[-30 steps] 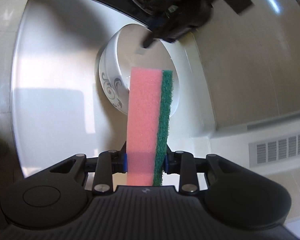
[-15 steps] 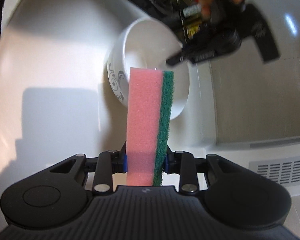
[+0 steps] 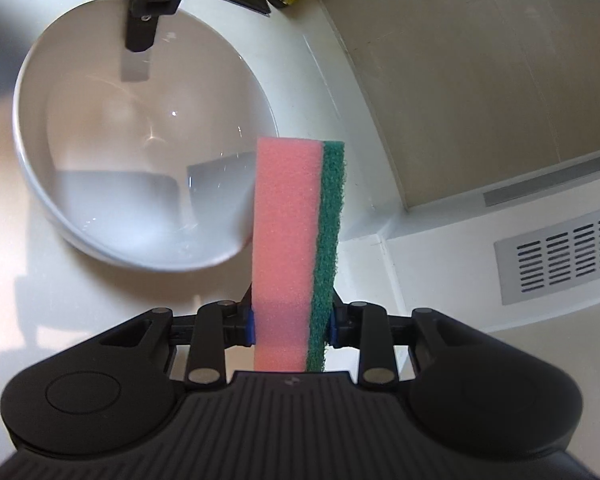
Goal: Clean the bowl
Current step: 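Turn the bowl with the left gripper while the right gripper wipes the sponge along its outside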
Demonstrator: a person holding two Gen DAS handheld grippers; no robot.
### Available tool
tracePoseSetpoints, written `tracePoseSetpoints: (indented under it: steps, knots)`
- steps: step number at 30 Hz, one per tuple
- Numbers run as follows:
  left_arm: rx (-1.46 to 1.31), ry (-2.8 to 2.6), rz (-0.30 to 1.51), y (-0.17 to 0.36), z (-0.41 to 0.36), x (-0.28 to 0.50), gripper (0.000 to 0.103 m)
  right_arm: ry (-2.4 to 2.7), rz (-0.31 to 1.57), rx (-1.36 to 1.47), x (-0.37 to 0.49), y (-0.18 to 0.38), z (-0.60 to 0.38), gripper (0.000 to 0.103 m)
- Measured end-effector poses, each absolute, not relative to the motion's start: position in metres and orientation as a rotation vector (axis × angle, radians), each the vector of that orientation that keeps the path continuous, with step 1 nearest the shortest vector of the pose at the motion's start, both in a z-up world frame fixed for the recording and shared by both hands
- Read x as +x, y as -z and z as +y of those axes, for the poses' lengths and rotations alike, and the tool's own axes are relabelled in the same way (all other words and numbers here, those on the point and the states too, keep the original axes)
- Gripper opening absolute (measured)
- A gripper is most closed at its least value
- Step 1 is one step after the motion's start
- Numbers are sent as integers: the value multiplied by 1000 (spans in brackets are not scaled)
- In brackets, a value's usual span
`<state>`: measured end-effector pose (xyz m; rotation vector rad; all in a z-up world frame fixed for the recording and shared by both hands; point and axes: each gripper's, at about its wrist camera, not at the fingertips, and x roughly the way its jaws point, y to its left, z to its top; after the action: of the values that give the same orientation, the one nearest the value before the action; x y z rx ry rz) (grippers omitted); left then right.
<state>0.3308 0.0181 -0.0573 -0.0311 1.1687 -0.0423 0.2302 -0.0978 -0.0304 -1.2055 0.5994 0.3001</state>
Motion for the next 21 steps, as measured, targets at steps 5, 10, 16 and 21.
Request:
tracePoseSetpoints:
  steps: [5,10,16,21]
  knots:
    - [-47,24,1164,54,24,330,4,-224,637,-1157,193,30,-92,27]
    - [-65,-2,1164,55,23,329,4,-232,671,-1075,152,27,-75,27]
    - [-99,-21,1166,56,25,323,4,-376,698,-907,115,24,-46,27]
    - [-95,-33,1172,56,18,307,9,-371,751,-806,131,27,-60,26]
